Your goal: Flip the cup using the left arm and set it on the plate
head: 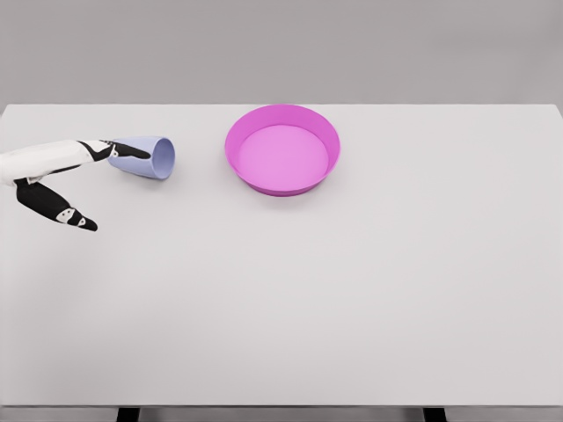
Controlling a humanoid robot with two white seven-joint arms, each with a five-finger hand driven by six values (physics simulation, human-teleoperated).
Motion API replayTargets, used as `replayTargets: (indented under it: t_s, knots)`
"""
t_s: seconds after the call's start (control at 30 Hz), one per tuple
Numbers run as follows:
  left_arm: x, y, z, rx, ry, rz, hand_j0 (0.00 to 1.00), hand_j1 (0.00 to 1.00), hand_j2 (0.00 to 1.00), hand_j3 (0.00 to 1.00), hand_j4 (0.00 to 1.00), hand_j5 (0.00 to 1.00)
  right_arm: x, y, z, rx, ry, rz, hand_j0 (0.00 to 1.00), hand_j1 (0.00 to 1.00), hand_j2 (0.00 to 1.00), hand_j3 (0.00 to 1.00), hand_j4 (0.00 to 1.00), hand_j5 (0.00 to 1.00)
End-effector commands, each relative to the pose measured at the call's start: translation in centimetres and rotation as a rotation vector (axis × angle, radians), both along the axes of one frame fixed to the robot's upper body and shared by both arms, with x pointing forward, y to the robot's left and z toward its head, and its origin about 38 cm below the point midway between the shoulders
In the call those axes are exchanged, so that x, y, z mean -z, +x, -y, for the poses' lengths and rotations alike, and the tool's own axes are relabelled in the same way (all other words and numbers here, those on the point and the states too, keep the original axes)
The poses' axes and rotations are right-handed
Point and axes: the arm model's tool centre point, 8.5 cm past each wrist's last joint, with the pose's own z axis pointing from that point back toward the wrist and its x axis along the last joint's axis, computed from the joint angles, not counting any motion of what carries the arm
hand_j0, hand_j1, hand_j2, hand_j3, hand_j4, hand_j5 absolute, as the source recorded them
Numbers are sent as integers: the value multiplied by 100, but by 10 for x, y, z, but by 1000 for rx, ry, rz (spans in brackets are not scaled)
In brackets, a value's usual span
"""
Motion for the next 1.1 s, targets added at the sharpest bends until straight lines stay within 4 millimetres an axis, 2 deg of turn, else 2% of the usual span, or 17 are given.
replayTargets:
  t_s: [0.0,0.07,0.13,0.17,0.23,0.33,0.4,0.43,0.5,0.6,0.63,0.8,0.83,0.93,1.0,1.03,1.07]
  knots:
    - [0,0,0,-6,-23,-12,100,100,100,100,100,100,0,-1,0,0,3,-1,100,100,100,100,100,100]
    - [8,8,3,-17,-43,-19,100,100,100,100,100,100,0,-1,0,4,2,-3,100,100,100,100,100,100]
    - [17,35,3,-70,-75,-11,100,100,100,100,100,100,0,1,0,3,1,4,100,100,100,100,100,100]
    - [13,41,2,-83,-81,-1,100,100,100,100,100,100,0,-1,0,0,2,-1,100,100,100,100,100,100]
    - [11,45,-6,-107,-77,3,100,100,100,100,100,100,0,0,0,2,2,-1,100,100,100,100,100,100]
    - [20,55,-1,-120,-83,-2,100,100,100,100,100,100,0,0,0,4,2,-1,100,100,100,100,100,100]
    - [21,62,6,-110,-65,0,100,100,100,100,100,100,0,0,0,2,0,-1,100,100,100,100,100,100]
    - [28,67,17,-86,-40,-21,100,100,100,100,100,100,0,0,0,2,2,-1,100,100,100,100,100,100]
    - [36,72,26,-73,-20,-42,100,100,100,100,100,100,0,0,0,2,2,-1,100,100,100,100,100,100]
    - [52,71,14,-74,52,-106,100,100,100,100,100,100,0,0,0,4,2,-1,100,100,100,100,100,100]
    - [53,76,8,-95,61,-112,100,100,100,100,100,100,0,0,0,2,2,-1,100,100,100,100,100,100]
    - [41,94,6,-136,47,-83,100,100,100,100,100,100,0,0,0,2,0,-1,100,100,100,100,100,100]
    - [49,105,11,-158,44,-98,100,100,100,100,100,100,0,0,0,2,0,-1,100,100,100,100,100,100]
    - [71,119,10,-217,91,-128,100,100,100,100,100,100,0,0,0,2,2,-1,100,100,100,100,100,100]
    - [69,125,3,-246,110,-123,100,100,100,100,100,100,0,0,0,2,2,-1,100,100,100,100,100,100]
    - [75,128,10,-243,127,-128,100,100,100,100,100,100,0,0,0,4,2,-1,100,100,100,100,100,100]
    - [75,131,6,-265,134,-131,100,100,100,100,100,100,0,0,0,2,0,-1,100,100,100,100,100,100]
